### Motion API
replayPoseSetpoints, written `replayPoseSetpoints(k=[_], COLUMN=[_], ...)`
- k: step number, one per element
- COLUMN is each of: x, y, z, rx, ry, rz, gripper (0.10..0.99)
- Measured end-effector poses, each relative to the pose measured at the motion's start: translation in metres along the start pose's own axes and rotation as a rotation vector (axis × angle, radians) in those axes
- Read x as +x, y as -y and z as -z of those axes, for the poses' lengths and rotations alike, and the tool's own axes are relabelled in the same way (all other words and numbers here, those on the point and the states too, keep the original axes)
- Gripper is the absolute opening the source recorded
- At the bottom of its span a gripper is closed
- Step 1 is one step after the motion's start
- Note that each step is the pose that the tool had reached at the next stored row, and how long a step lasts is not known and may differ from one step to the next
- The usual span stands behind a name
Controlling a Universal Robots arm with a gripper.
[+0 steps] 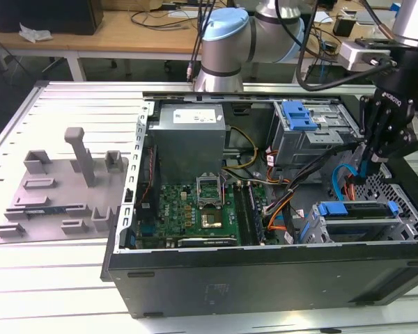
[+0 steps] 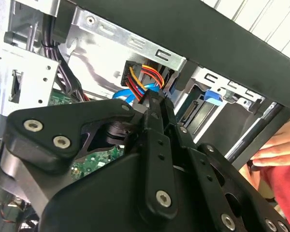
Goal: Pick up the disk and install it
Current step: 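Insert the first disk wire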
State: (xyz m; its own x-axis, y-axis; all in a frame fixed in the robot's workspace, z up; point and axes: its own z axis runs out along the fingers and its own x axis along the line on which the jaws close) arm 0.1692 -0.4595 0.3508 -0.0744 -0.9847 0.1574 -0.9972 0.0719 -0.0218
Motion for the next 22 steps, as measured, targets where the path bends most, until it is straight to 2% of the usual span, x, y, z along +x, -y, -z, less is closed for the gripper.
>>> replayPoseSetpoints(k=[1, 2, 5, 6, 9, 13, 19, 20, 22], x=[0.0016, 0.0043, 0.0110, 0.0149, 0.0227, 0.0335, 0.0353, 0.0354, 0.0353], y=[0.0001, 0.0002, 0.0004, 0.0004, -0.0003, -0.0035, -0.0034, -0.0035, -0.0034], z=[-0.0002, -0.0006, -0.0009, -0.0008, 0.0003, 0.0012, 0.0014, 0.0015, 0.0015], rx=[-0.001, -0.001, -0.003, -0.004, -0.005, -0.006, -0.006, -0.006, -0.007], ry=[0.0086, 0.0240, 0.0507, 0.0625, 0.0770, 0.0800, 0.0788, 0.0762, 0.0634], rz=[0.000, 0.000, -0.001, -0.001, -0.001, -0.001, 0.001, 0.001, 0.005], gripper=[0.169, 0.169, 0.169, 0.169, 0.169, 0.169, 0.169, 0.169, 0.169])
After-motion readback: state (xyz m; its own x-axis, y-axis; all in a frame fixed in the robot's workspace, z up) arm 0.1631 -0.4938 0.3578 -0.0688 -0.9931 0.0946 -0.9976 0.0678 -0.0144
